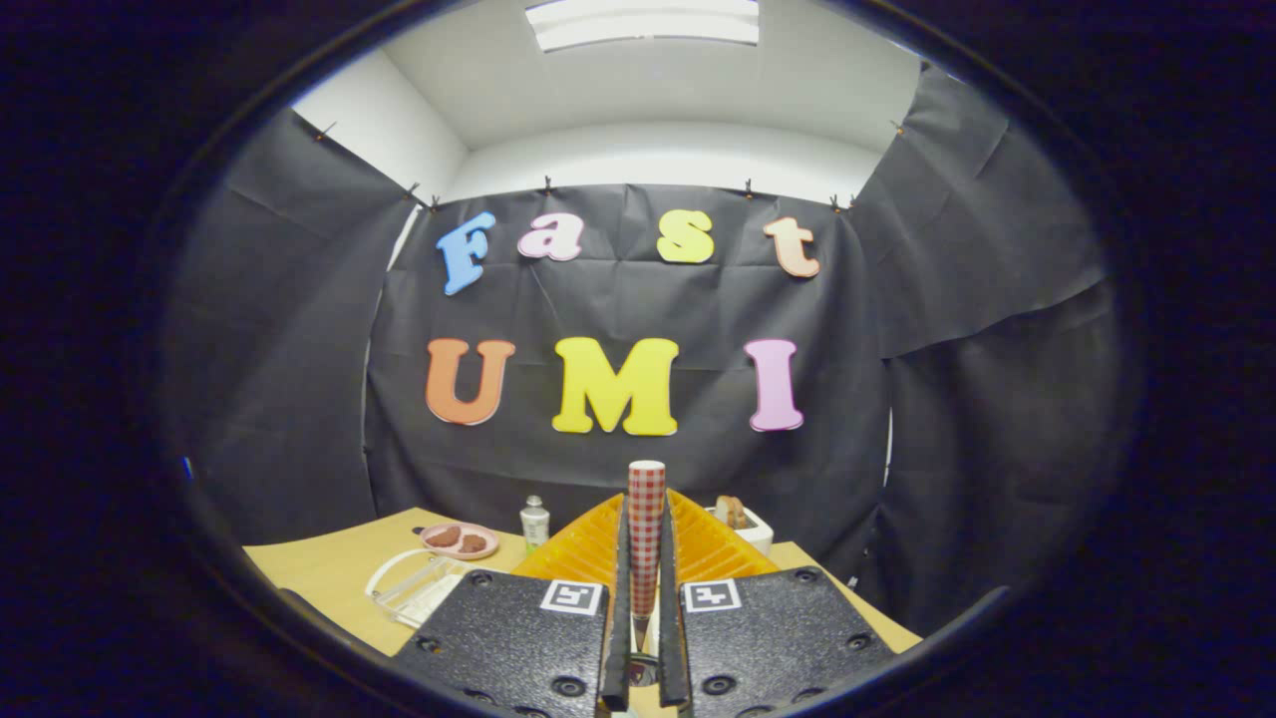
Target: Take the plate from the dish rack, then take the spoon from the basket and place it into the plate.
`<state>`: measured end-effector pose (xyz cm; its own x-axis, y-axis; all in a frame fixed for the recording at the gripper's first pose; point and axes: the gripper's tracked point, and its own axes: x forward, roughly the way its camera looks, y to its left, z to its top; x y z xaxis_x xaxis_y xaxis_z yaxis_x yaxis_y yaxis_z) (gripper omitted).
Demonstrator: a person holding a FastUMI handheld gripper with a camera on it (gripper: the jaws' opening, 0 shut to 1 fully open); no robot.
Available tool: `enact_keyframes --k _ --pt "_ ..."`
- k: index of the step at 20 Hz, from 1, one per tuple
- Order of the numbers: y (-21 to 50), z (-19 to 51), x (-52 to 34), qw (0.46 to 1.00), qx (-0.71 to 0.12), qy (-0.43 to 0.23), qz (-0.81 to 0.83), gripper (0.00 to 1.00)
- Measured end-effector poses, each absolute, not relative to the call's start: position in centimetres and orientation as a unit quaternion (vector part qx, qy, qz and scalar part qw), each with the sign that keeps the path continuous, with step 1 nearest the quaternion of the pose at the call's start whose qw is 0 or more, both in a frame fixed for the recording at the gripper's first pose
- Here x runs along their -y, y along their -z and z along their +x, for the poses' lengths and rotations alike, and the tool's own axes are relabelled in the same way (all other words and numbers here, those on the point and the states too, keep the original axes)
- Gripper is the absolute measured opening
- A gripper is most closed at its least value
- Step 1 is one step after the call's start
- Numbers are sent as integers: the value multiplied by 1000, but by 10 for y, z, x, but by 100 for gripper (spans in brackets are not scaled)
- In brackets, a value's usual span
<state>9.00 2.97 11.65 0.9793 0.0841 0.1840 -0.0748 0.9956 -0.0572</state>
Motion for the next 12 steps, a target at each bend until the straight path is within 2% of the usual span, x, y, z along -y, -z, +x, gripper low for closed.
enact_keyframes --k 7,12 --pt "-40 65 -123 991 86 -97 -27 17" --pt "17 65 -137 994 71 -78 -3 17"
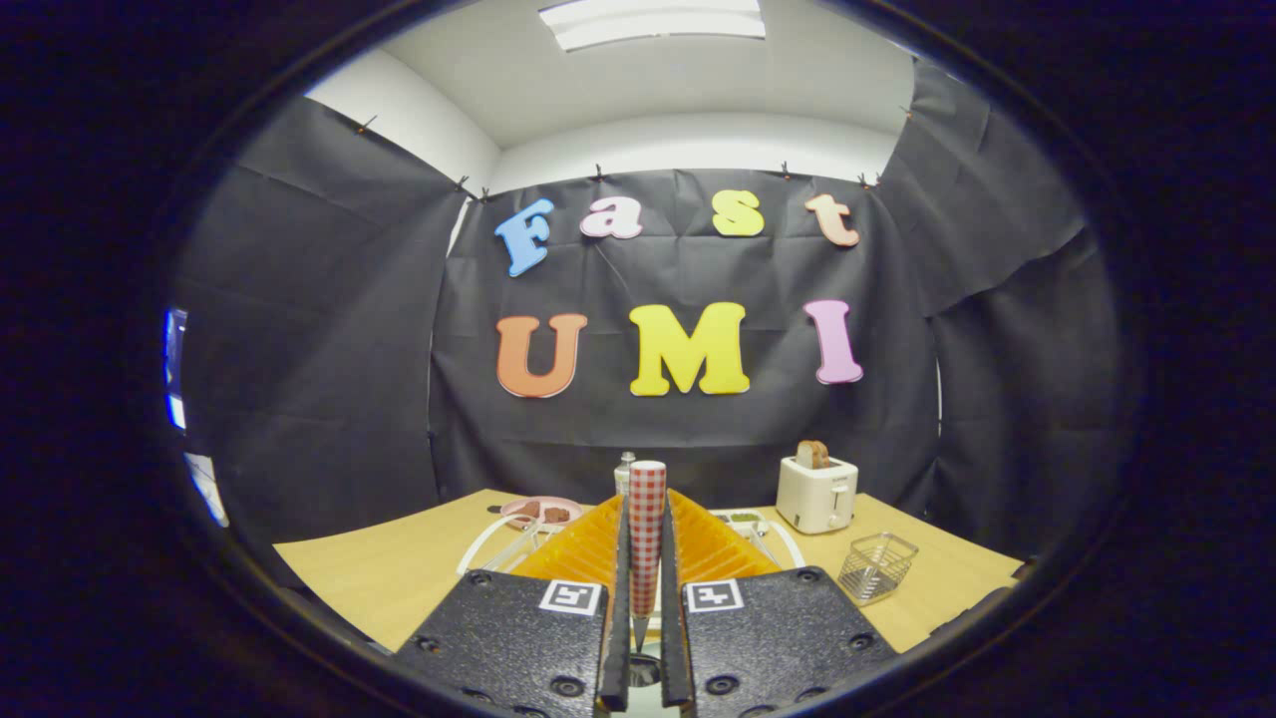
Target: Take the plate from the dish rack, then take the spoon from the basket and place it into the plate.
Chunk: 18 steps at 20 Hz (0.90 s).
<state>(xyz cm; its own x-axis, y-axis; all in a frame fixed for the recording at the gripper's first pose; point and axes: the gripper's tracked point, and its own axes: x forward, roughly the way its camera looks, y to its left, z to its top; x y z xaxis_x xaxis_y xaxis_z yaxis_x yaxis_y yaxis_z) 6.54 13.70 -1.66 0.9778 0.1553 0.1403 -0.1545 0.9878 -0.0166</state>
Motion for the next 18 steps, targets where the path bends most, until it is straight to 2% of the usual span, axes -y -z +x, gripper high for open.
enact_keyframes --k 4,9,18 --pt "53 72 -127 996 74 -48 22 17" --pt "93 78 -120 997 50 -53 12 17" --pt "99 79 -75 999 42 -19 17 24"
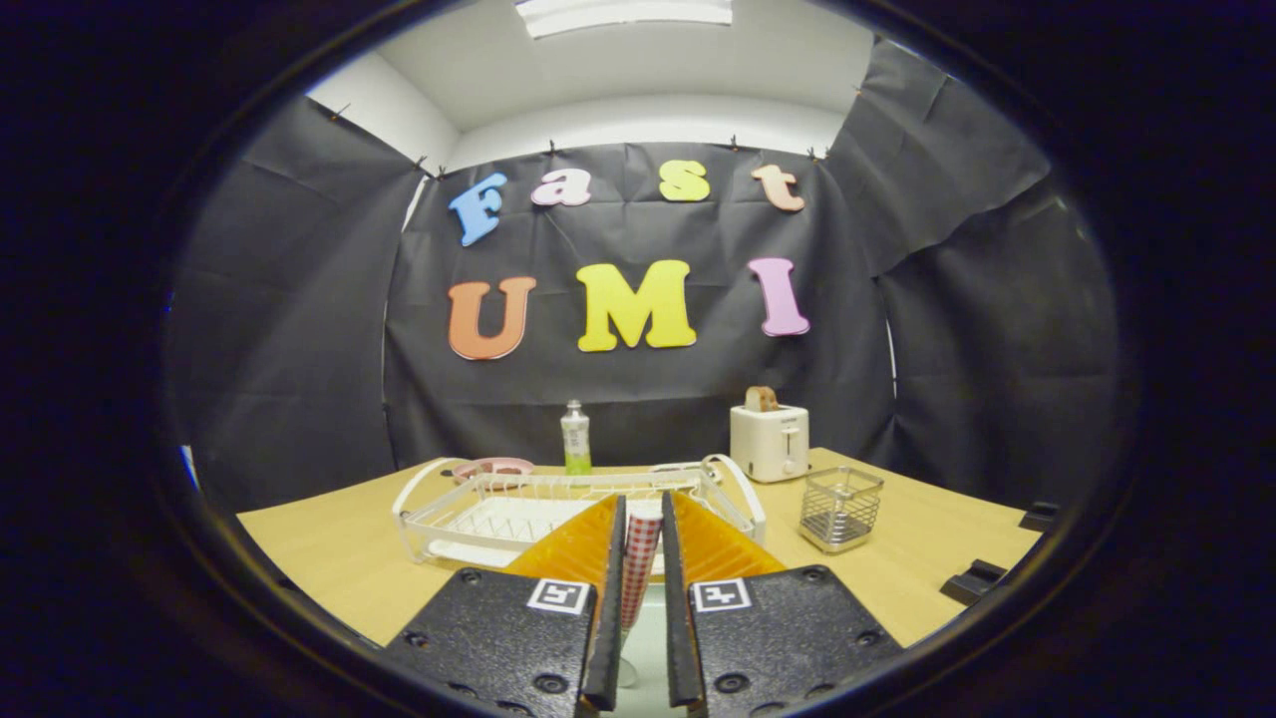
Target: Take the plate from the dish rack, then take the spoon from the basket and place it into the plate.
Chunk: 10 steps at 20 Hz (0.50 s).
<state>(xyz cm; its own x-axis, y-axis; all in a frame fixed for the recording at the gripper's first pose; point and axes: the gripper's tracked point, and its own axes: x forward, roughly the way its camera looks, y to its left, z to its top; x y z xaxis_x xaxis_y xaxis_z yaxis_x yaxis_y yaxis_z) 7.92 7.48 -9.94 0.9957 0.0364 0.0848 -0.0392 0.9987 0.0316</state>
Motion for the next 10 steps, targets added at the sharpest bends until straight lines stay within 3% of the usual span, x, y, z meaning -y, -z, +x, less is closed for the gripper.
enact_keyframes --k 3,4,8,10 --pt "95 77 -59 999 29 -7 18 34" --pt "92 74 -54 1000 25 -5 19 47" --pt "85 65 -40 1000 -8 -2 8 70" --pt "76 56 -37 1000 -10 -7 1 91"
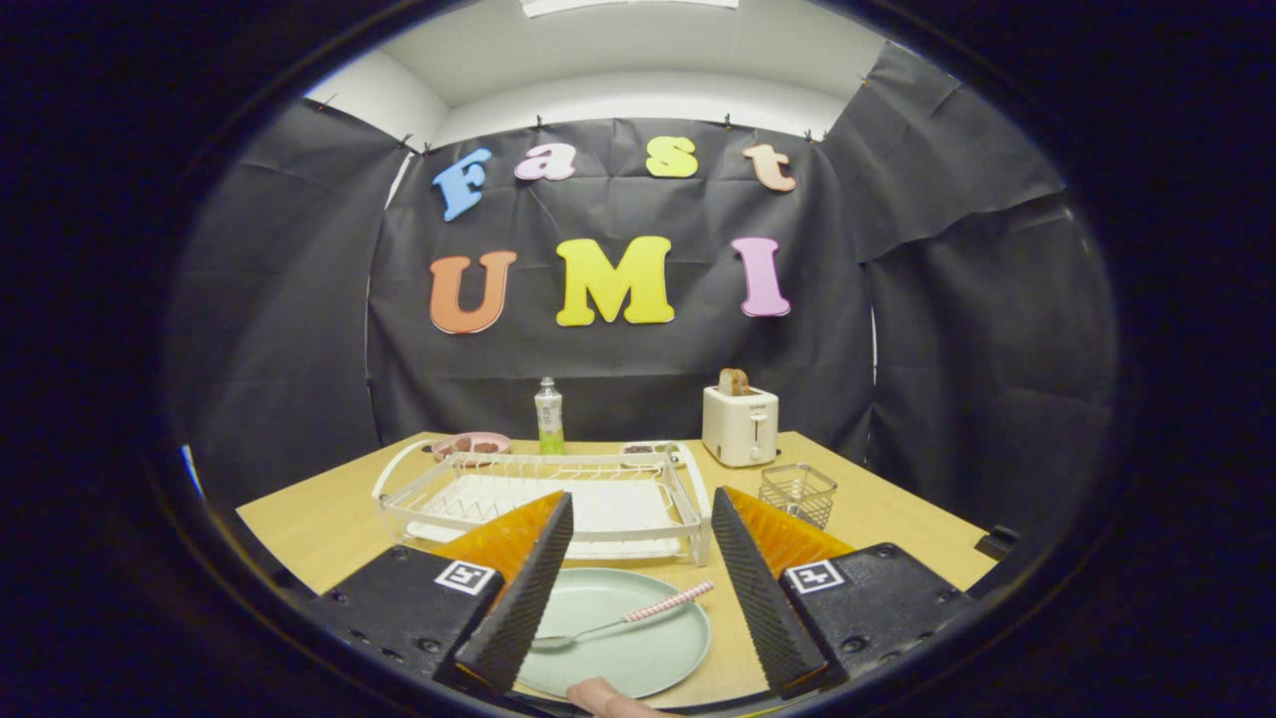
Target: Take the plate from the dish rack, then take the spoon from the basket and place it into the plate.
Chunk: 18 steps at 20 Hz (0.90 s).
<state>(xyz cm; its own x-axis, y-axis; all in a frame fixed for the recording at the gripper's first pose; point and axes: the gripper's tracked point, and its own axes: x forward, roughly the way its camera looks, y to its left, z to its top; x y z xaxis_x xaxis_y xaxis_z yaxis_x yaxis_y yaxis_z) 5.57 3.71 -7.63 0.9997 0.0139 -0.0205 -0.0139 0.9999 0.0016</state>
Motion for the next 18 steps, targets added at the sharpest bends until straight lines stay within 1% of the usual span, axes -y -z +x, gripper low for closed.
enact_keyframes --k 1,6,11,15,18 --pt "71 51 -36 1000 -6 -9 0 93" --pt "41 25 -21 1000 7 -2 -10 100" --pt "15 1 1 999 30 14 -23 100" --pt "11 -13 13 1000 14 10 -5 100" --pt "8 -17 27 1000 1 19 8 100"
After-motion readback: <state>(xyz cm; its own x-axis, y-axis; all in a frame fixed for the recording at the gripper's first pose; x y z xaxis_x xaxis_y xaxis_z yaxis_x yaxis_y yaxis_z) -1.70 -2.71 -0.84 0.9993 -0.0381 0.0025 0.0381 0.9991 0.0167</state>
